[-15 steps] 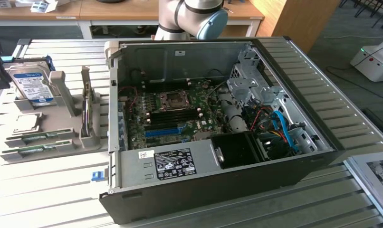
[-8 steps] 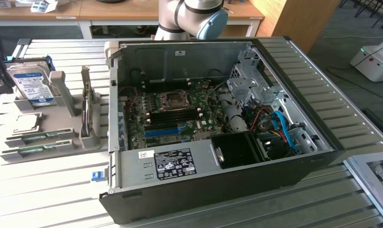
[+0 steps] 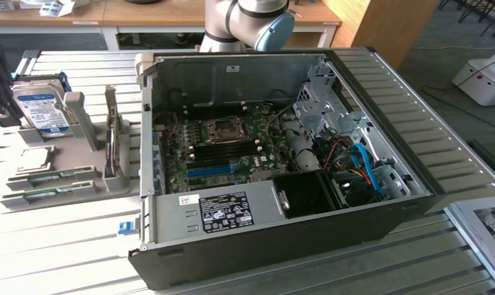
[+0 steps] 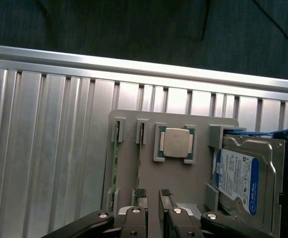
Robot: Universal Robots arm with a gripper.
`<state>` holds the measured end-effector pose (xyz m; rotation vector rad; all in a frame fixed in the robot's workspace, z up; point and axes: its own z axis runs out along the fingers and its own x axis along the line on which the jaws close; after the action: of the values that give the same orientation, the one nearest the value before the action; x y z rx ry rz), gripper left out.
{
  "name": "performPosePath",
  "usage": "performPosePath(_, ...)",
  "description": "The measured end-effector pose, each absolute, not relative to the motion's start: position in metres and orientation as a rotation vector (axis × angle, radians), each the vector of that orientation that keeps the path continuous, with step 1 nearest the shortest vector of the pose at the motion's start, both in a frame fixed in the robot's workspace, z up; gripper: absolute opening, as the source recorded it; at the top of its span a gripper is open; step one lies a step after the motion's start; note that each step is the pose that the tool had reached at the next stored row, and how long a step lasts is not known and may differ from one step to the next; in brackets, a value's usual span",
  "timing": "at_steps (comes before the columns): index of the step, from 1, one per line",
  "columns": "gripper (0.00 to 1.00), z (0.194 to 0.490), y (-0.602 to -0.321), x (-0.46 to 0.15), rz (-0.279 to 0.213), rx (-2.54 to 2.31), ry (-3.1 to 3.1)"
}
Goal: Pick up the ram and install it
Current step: 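Pick up the ram and move it above insertion slot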
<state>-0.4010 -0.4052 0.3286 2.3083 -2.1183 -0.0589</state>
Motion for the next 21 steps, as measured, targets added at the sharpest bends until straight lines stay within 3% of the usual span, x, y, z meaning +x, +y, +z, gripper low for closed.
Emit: performPosePath(21,0.24,0.298,-0.405,-0.401,-0.059,2.308,-2.118)
